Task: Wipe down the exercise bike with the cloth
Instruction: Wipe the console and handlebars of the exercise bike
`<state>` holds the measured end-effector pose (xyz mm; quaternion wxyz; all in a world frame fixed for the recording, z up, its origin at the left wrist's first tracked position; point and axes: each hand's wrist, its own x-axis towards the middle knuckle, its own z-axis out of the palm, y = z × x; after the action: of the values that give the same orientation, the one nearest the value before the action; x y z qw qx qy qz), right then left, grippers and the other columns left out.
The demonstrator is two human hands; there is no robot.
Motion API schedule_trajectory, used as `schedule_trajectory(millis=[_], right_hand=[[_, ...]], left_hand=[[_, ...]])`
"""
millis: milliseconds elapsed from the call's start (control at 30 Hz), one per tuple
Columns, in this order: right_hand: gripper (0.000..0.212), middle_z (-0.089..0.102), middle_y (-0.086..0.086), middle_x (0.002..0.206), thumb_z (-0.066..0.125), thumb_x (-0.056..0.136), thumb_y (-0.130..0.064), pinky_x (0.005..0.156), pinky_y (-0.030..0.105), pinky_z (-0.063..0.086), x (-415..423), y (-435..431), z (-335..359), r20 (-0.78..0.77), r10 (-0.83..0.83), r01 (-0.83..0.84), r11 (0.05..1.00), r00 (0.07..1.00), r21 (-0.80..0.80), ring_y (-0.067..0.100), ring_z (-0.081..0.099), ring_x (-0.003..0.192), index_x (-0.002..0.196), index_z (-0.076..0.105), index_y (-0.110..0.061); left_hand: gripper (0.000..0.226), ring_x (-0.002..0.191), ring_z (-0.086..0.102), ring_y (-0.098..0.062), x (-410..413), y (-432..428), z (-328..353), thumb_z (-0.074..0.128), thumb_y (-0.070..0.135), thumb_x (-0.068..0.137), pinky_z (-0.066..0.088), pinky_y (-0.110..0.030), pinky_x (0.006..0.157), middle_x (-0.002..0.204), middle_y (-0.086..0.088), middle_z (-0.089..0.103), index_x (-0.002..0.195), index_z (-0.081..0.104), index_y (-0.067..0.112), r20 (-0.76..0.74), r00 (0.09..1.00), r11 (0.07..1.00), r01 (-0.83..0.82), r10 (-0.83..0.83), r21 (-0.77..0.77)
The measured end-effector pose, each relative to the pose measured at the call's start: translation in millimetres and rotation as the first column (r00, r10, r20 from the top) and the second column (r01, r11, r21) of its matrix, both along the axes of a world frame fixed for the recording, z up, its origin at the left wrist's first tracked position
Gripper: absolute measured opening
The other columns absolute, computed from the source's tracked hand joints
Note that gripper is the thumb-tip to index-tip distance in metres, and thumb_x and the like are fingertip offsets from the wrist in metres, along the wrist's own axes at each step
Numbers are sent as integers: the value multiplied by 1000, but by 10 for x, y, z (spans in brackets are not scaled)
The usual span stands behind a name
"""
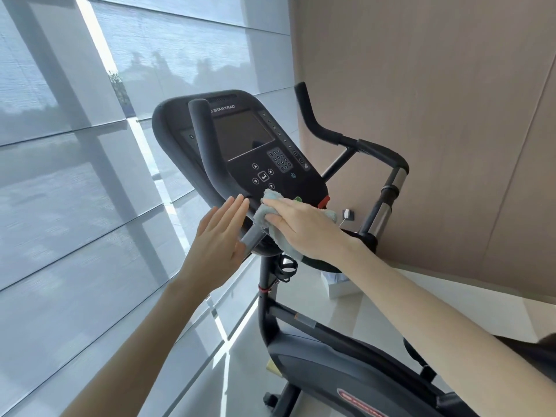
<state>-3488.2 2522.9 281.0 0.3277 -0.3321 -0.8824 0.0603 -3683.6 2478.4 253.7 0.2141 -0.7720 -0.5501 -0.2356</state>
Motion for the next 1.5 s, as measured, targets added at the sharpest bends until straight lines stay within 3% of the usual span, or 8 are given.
schedule_trajectory(millis=[100, 200, 300, 600, 833, 1067, 1267, 1500], right_hand=[[55, 46, 4, 139, 38, 95, -50, 97, 42, 39, -63, 85, 35, 148, -47, 57, 996, 988, -64, 26, 48, 121, 142, 34, -21], [63, 44, 5, 139, 39, 94, -51, 95, 42, 38, 63, 4, -113, 270, -152, 126, 986, 951, 111, 25, 46, 120, 148, 19, -24], [60, 45, 5, 138, 36, 96, -46, 96, 34, 35, 322, -136, -277, 259, -153, 109, 979, 954, 174, 20, 42, 123, 148, 20, -21], [58, 20, -11, 151, 34, 92, -45, 115, 37, 22, 1132, -414, -580, 157, -103, 109, 994, 982, -27, 10, 17, 142, 144, 12, -31], [55, 47, 6, 141, 36, 96, -47, 104, 38, 32, 319, -397, -442, 75, -217, 197, 957, 973, 212, 22, 40, 131, 140, 40, -15], [61, 38, 14, 145, 20, 95, -57, 92, 44, 38, -263, -269, -358, 180, -453, 387, 869, 873, 307, 30, 42, 127, 144, 30, -21], [39, 64, 11, 115, 50, 92, -20, 73, 36, 51, -24, -352, -575, 13, -510, 410, 706, 860, 578, 27, 63, 92, 130, 53, -23], [50, 59, 15, 125, 53, 86, -2, 95, 43, 45, 537, -420, -864, 57, -334, 222, 736, 941, 639, 32, 58, 109, 133, 52, -19]], left_hand=[[65, 143, 20, -24, -18, 29, 17, 47, 3, 83, 14, -41, 117, 153, -9, 29, 146, 29, 4, -13, 1000, 1000, 15, -15, -9], [68, 144, 19, -22, 14, 37, -32, 55, 0, 83, 13, -40, 117, 153, -7, 28, 146, 29, 6, -40, 998, 999, 38, -39, -22], [66, 142, 22, -22, 79, 22, -87, 56, 1, 83, 15, -40, 117, 153, -8, 29, 145, 32, 5, -52, 997, 998, 61, -63, -30], [74, 143, 21, -22, 164, -8, -139, 56, -3, 79, 10, -38, 118, 154, -6, 26, 147, 28, 7, 38, 999, 998, 41, -39, -48], [77, 145, 14, -16, 94, 1, -57, 54, -5, 82, 7, -35, 118, 156, 2, 19, 149, 23, 16, 124, 990, 987, 90, -74, -129], [74, 144, 14, -15, -20, -6, 67, 41, 10, 80, 11, -30, 115, 156, 2, 20, 150, 17, 13, 180, 975, 981, 155, -133, -115], [80, 139, 6, 1, 63, 86, 6, 50, -12, 80, 2, -17, 113, 150, 13, 16, 149, 20, 15, 161, 969, 977, 202, -189, -71], [77, 143, 16, -12, 225, -3, -127, 54, -13, 77, 5, -22, 115, 153, -4, 29, 146, 30, 9, 119, 966, 970, 236, -228, -55]])
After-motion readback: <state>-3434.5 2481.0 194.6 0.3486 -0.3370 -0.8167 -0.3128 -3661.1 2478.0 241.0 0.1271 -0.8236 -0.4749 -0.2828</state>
